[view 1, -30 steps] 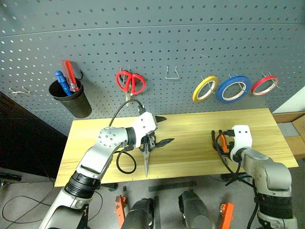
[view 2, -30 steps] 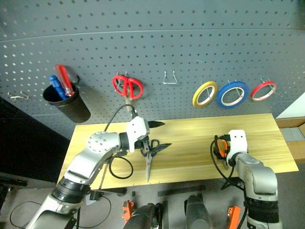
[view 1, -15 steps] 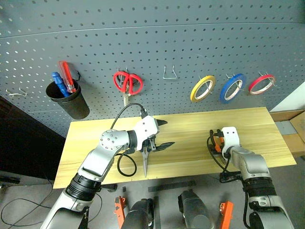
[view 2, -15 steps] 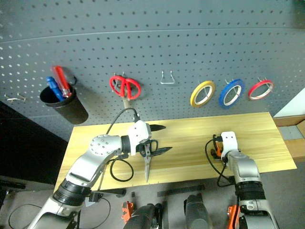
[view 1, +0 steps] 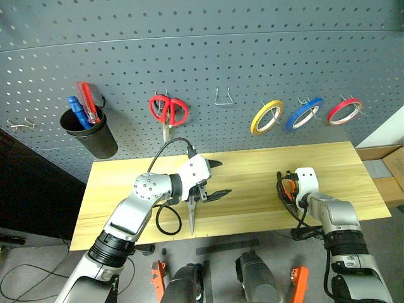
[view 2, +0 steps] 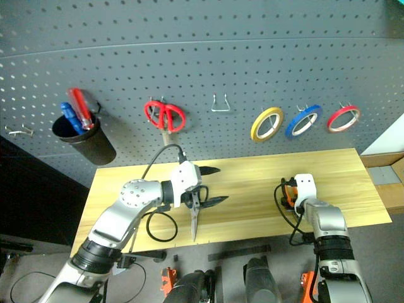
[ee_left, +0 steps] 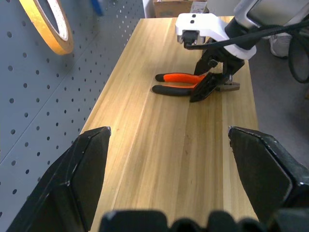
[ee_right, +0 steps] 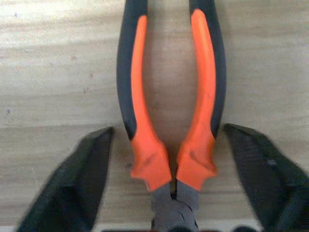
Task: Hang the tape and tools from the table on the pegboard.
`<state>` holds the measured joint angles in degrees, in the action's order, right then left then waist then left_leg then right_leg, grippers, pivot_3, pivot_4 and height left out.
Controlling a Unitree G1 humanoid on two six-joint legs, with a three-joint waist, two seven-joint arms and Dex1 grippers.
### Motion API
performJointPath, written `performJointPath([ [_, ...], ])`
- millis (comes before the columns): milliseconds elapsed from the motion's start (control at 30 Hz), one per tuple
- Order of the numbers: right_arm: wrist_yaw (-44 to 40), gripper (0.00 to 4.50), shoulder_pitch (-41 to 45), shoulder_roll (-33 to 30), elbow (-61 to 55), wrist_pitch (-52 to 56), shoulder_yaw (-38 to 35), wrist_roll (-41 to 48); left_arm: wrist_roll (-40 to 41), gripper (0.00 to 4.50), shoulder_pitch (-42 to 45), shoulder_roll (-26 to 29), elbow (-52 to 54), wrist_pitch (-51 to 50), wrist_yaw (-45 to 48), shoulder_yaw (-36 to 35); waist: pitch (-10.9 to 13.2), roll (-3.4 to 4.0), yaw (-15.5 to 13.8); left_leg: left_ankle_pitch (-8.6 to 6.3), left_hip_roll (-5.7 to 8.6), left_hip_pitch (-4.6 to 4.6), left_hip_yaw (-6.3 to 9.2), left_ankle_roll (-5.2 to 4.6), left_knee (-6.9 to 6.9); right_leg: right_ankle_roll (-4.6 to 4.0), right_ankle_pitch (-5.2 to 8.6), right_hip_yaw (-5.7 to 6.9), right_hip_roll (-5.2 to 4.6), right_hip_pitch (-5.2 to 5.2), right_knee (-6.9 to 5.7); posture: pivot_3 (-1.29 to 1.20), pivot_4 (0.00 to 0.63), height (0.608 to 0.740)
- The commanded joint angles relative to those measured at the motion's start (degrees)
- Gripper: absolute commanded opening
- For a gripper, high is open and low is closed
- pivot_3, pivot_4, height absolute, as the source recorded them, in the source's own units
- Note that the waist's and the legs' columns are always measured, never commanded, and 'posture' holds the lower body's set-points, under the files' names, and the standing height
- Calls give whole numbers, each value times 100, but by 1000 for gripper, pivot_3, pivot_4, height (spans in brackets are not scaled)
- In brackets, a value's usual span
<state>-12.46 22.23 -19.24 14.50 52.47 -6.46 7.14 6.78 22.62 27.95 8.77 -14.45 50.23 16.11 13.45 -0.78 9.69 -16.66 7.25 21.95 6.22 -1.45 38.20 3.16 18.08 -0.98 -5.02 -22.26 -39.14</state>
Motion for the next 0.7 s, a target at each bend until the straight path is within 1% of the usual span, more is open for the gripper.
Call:
performJointPath([
  [33,-55,2264,-53,53,203,-87,-71,76,-17,4187,-13,-18,192,127,-10,-7,-4,0,2,0,0,0,0,0,1,0,-1,0,0,0,-1,-278,217,740],
  [67,-61,1950,-27,60,255,-145,-65,71,-22,4187,-11,-22,179,131,-11,-13,-5,0,3,0,0,0,0,0,3,1,-1,0,0,0,-1,-279,216,740],
  [233,-46,1939,70,116,438,-365,-24,68,-35,4187,-48,-25,158,156,-18,-23,-13,-5,22,0,-1,0,-1,0,20,2,-13,0,2,4,-2,-279,216,740],
  [367,-132,1939,-94,58,-252,-345,114,83,9,4187,-154,-15,170,128,-102,-146,-15,-2,22,0,-1,2,-1,-1,34,4,-19,-2,4,4,-9,-284,209,740],
  [500,-87,1939,-376,4,-1769,-68,182,147,151,4187,-354,37,206,124,-285,-517,-11,7,35,0,-2,14,-2,0,42,4,-19,-5,4,-13,-30,-299,211,740],
  [600,-2,1939,-696,47,-3375,318,310,190,376,4187,-615,49,402,-49,-414,-906,-11,11,67,0,-1,35,-2,-1,57,4,-19,-6,4,-31,-42,-302,214,740],
  [700,166,1939,-1070,341,-4601,582,474,283,586,4187,-844,-5,670,-193,-548,-1166,-13,10,73,0,-2,56,2,0,63,4,-19,-3,4,-58,-62,-302,214,740],
])
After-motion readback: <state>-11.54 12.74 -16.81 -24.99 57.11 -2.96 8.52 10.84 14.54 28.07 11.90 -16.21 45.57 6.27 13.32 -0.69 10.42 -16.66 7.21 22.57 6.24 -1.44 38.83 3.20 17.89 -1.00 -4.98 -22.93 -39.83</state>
